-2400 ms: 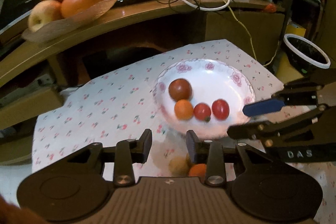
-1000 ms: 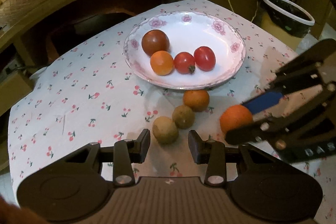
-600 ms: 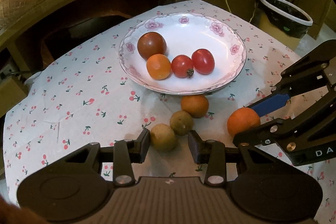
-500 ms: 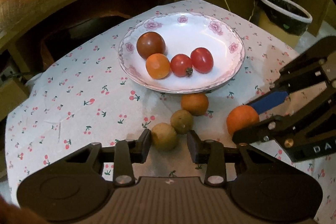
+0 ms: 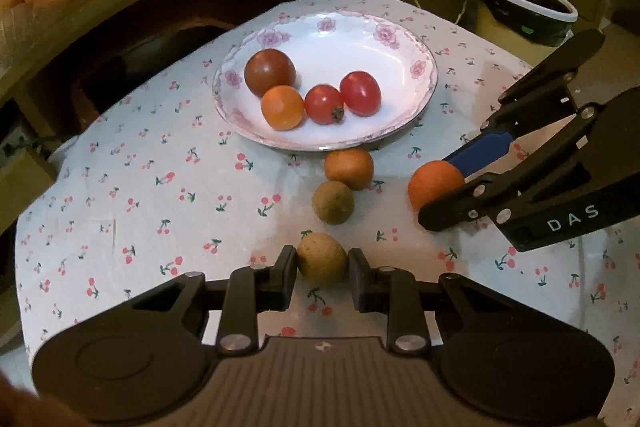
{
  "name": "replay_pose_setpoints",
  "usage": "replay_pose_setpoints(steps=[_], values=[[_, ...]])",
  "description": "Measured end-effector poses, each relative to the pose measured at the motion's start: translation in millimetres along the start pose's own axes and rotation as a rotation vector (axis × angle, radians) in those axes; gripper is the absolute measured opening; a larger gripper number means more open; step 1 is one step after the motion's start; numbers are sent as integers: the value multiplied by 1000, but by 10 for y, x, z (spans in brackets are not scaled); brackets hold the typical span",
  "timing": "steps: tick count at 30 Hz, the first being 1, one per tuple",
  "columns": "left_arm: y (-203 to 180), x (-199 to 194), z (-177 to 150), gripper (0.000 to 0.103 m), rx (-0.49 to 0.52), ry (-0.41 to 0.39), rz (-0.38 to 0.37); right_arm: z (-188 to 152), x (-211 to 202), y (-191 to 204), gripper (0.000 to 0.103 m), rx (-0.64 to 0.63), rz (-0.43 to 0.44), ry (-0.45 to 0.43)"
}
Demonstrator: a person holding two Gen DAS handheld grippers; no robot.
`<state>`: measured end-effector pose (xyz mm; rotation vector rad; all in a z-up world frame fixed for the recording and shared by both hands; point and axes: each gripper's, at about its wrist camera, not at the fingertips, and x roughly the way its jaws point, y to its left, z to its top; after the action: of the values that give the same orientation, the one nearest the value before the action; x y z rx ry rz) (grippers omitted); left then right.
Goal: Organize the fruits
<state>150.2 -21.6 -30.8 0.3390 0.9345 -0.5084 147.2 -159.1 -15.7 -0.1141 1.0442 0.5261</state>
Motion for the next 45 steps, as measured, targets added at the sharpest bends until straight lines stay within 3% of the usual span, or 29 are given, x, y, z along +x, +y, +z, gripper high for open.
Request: replay_pose_setpoints(steps=[14, 25, 45], values=[[-16, 22, -12, 40, -4, -2, 30, -5, 29, 34, 35, -17, -10, 1], [-33, 26, 19, 33, -27, 5, 24, 13, 44, 43, 34, -17, -19, 5], [-82, 4, 78, 33, -25, -2, 29, 34, 44, 59, 32, -16, -28, 5]])
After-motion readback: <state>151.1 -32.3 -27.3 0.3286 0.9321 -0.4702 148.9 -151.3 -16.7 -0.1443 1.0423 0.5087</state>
